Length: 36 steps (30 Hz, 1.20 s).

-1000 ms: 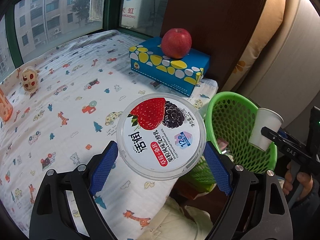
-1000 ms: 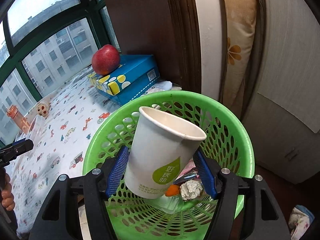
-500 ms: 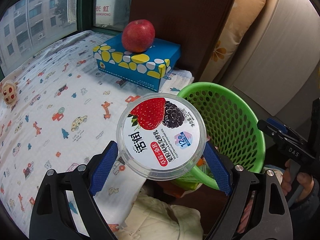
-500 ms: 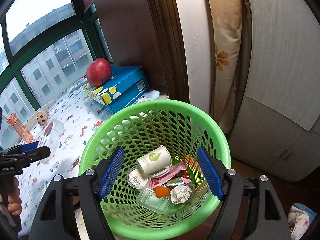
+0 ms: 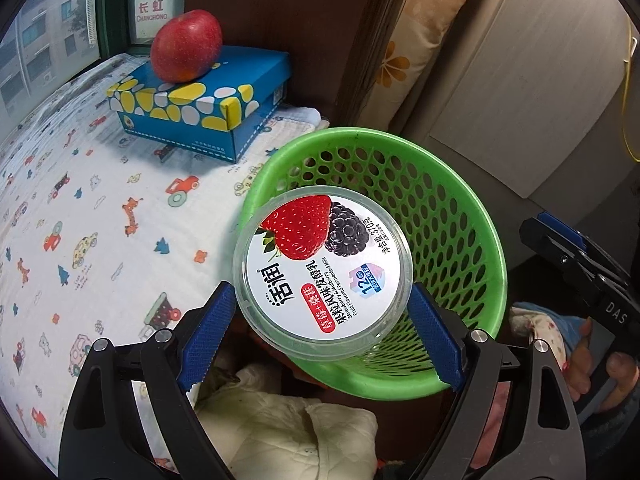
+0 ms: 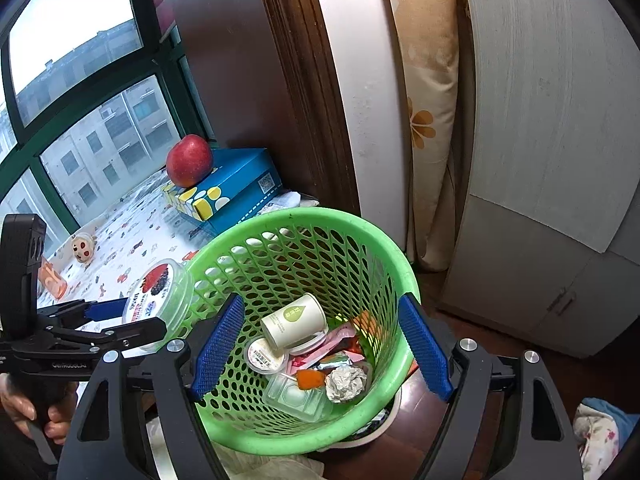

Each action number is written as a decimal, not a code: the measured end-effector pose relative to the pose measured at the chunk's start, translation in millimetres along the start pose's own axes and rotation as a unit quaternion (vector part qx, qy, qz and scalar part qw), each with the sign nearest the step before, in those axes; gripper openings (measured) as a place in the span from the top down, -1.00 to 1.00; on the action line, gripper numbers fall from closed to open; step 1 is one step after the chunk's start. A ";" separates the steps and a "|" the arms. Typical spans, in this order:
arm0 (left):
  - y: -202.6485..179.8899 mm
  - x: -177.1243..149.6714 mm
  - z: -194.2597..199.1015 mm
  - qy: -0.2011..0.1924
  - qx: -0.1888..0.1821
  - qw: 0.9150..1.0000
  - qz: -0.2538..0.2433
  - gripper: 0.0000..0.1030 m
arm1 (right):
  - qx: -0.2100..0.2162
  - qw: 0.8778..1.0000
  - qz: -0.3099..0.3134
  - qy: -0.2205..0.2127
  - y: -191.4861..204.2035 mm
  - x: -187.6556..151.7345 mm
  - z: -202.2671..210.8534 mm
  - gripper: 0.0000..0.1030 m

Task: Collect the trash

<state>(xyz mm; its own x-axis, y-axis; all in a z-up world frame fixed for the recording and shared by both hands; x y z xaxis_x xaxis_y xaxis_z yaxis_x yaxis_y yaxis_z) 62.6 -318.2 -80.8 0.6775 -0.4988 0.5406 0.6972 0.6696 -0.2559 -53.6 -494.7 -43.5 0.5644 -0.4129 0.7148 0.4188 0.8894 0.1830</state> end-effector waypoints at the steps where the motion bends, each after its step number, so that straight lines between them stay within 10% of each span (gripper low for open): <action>1: -2.7 -0.6 -2.4 0.002 -0.004 1.000 -0.002 -0.67 | 0.000 1.000 -0.001 0.000 -1.3 -0.7 0.5 -0.48; 17: -3.4 -2.3 3.7 -0.008 -0.010 1.000 -0.002 -0.79 | 0.008 1.000 -0.009 0.002 2.3 -6.4 5.5 -0.48; 36: 94.1 -21.3 103.2 -0.105 0.137 0.983 0.064 -0.88 | 0.074 0.996 0.053 0.013 91.6 -8.5 6.9 -0.62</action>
Point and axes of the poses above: each gripper's, at about its wrist camera, not at the fingertips, and z roughly against the way its jaws point, y to its left, x to its top, the point moved 5 cm from there along -z, roughly the way its jaws point, and after that the axes turned 2 degrees about -x, right-handed, at the moved point
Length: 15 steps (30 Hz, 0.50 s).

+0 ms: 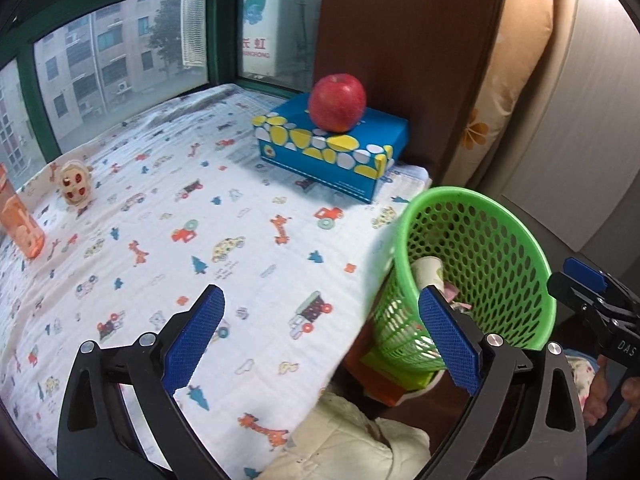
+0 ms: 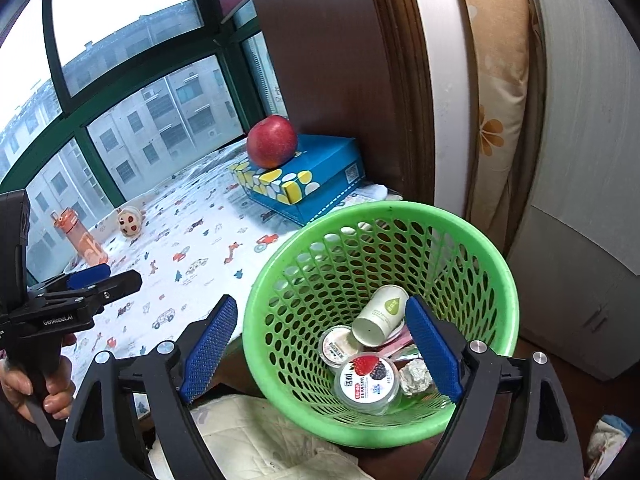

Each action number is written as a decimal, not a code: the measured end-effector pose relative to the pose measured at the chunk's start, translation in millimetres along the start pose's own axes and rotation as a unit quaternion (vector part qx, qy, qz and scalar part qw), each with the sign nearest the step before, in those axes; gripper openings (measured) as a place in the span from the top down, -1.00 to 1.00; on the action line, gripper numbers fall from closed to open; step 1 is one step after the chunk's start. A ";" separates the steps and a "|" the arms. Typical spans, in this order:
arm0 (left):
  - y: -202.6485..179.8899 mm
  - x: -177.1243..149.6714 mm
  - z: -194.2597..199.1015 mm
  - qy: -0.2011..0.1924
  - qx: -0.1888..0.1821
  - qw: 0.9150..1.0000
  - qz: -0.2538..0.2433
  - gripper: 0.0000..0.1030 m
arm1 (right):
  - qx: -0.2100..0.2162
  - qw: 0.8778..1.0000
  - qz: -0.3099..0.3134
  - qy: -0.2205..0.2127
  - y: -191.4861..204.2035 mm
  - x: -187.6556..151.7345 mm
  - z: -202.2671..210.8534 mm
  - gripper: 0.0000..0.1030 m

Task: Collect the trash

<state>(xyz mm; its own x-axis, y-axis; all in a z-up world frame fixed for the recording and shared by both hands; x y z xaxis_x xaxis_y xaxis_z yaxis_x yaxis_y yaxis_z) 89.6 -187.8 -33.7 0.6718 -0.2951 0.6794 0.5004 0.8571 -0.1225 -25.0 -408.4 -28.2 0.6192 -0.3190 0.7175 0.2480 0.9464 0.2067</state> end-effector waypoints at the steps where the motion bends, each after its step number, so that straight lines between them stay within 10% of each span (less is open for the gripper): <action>1: 6.1 0.4 4.2 -0.007 0.007 1.000 0.005 -0.89 | 0.004 1.000 0.005 0.001 5.7 0.3 -1.1 -0.62; 15: 84.9 -19.0 52.2 -0.044 0.082 0.993 0.070 -0.90 | 0.038 0.998 0.049 0.005 77.4 3.9 -12.4 -0.69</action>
Point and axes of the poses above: each gripper's, at about its wrist camera, not at the fingertips, and z roughly against the way its jaws point, y to its left, x to its top, the point moved 5 cm from there along -z, roughly the way its jaws point, and after that the axes turned 2 degrees about -x, right-handed, at the moved point
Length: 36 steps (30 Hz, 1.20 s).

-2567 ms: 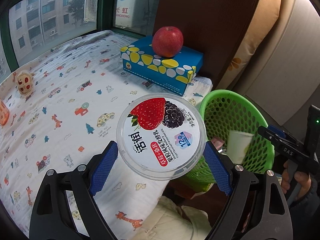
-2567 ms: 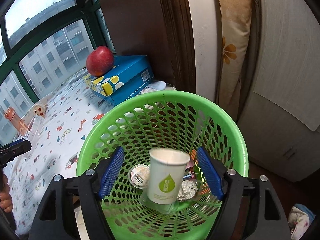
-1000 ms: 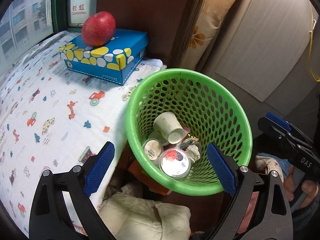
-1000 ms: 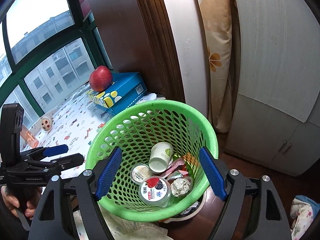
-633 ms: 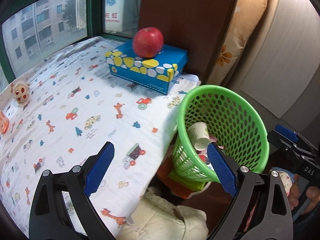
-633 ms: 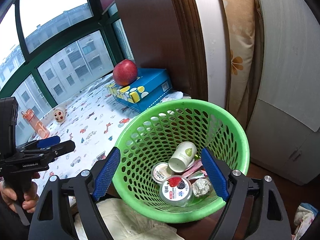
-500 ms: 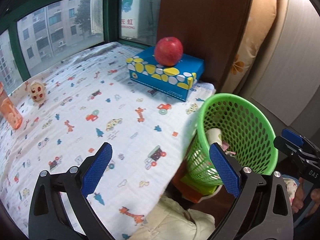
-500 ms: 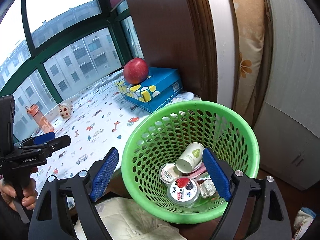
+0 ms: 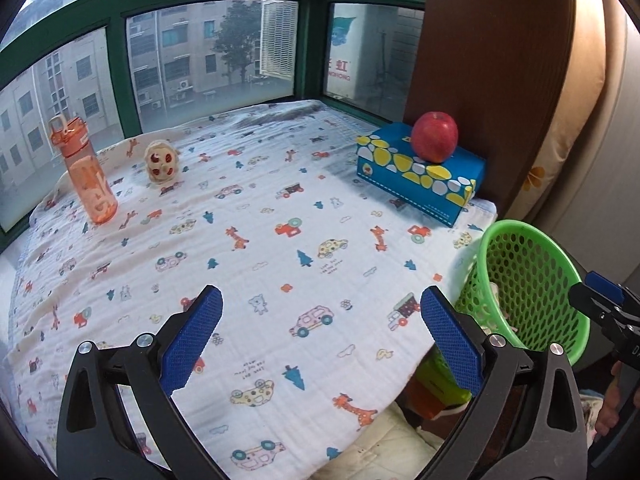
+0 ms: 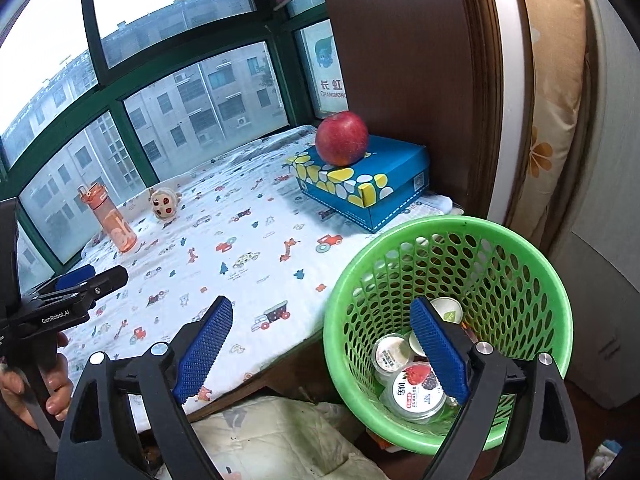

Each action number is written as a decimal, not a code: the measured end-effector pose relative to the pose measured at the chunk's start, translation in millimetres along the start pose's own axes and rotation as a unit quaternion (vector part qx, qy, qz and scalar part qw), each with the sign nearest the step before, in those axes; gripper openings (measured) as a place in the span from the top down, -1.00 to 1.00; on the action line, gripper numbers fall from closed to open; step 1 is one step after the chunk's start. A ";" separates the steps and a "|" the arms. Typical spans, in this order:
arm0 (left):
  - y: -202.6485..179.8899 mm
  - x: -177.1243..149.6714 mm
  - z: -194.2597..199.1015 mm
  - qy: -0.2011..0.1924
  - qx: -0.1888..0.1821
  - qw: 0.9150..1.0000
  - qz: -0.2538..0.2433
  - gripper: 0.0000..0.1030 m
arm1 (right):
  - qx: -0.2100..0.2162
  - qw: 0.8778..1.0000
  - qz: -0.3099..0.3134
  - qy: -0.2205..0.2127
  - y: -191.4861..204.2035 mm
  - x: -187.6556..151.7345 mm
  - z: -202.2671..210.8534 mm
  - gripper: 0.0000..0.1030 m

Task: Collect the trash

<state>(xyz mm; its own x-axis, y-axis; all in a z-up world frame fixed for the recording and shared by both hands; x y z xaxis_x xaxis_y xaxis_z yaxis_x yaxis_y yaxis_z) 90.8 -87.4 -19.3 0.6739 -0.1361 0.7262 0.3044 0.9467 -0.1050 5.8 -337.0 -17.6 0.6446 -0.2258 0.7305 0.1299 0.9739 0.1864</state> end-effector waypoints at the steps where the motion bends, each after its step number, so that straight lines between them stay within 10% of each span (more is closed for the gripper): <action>1: 5.0 -0.3 4.0 -0.005 0.003 1.000 0.003 -0.90 | 0.000 1.000 0.003 -0.001 3.9 0.5 -0.5 -0.69; 36: 69.8 -34.5 54.6 -0.048 0.092 0.994 0.034 -0.90 | 0.021 0.999 0.043 -0.003 69.0 -9.4 -0.6 -0.71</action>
Point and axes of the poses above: each gripper's, at about its wrist camera, not at the fingertips, and z roughly against the way its jaws point, y to its left, x to its top, the point moved 5 cm from there along -z, roughly the way its jaws point, and after that the axes turned 2 degrees about -x, right-handed, at the moved point
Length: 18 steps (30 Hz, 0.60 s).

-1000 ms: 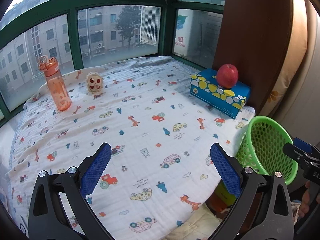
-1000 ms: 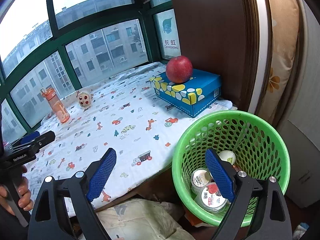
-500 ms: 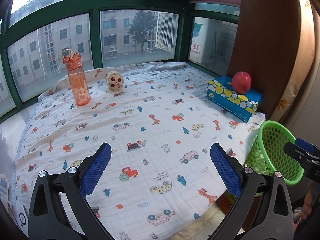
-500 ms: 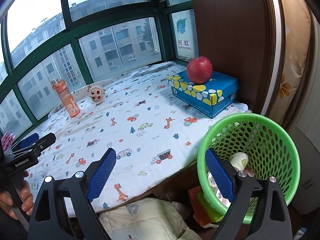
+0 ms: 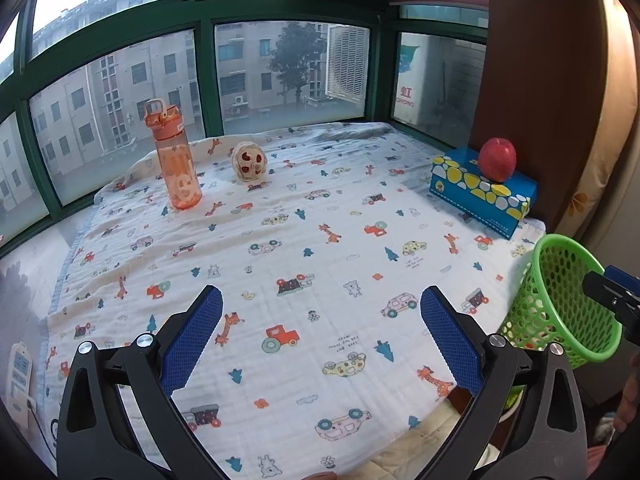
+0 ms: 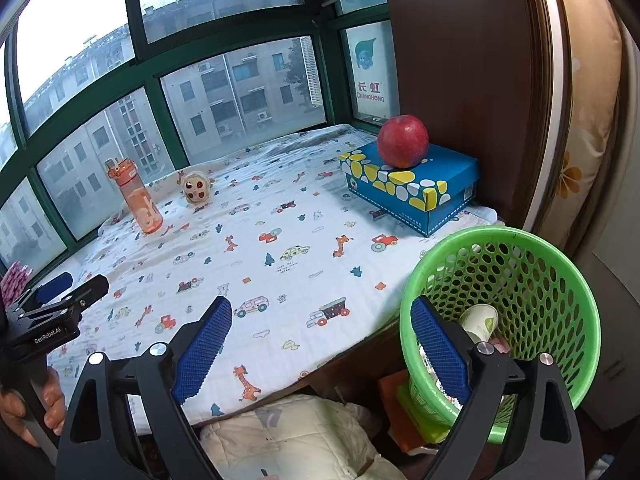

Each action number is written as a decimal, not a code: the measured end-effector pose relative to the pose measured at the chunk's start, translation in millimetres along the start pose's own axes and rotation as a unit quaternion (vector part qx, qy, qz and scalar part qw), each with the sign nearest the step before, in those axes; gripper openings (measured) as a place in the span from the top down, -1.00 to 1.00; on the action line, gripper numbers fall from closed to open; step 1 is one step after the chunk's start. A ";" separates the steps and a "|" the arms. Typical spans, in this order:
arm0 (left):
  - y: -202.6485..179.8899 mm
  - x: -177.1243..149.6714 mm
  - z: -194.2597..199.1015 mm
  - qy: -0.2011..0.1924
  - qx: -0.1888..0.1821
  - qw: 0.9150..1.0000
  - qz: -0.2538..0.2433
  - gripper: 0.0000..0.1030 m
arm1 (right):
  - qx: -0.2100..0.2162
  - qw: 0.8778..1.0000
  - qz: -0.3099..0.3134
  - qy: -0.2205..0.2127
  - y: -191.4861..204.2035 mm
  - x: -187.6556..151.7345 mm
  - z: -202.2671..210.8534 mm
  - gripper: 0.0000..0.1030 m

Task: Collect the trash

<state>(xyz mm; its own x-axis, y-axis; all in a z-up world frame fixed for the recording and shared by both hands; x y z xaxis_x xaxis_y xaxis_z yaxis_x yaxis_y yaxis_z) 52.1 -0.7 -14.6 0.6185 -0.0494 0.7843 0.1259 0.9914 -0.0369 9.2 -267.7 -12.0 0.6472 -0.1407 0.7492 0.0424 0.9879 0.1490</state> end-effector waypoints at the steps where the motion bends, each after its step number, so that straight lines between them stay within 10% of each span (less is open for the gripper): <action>1: -0.2 -0.2 0.6 -0.001 0.000 1.000 -0.001 -0.90 | 0.001 1.000 0.000 0.000 0.4 0.1 0.1 -0.71; 18: -4.2 -1.5 7.8 -0.011 0.008 1.000 -0.010 -0.90 | 0.005 1.000 0.004 -0.004 7.5 -0.8 4.3 -0.72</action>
<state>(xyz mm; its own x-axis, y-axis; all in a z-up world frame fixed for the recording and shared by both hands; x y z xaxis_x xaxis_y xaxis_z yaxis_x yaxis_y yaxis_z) 44.6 -3.8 -10.8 0.5983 -0.0657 0.7986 0.1244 0.9922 -0.0116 5.7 -260.5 -8.7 0.6417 -0.1330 0.7553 0.0295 0.9884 0.1489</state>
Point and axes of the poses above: each gripper's, at about its wrist camera, not at the fingertips, and z roughly against the way its jaws point, y to its left, x to its top, the point moved 5 cm from there along -z, roughly the way its jaws point, and after that the axes turned 2 degrees about -x, right-handed, at the moved point
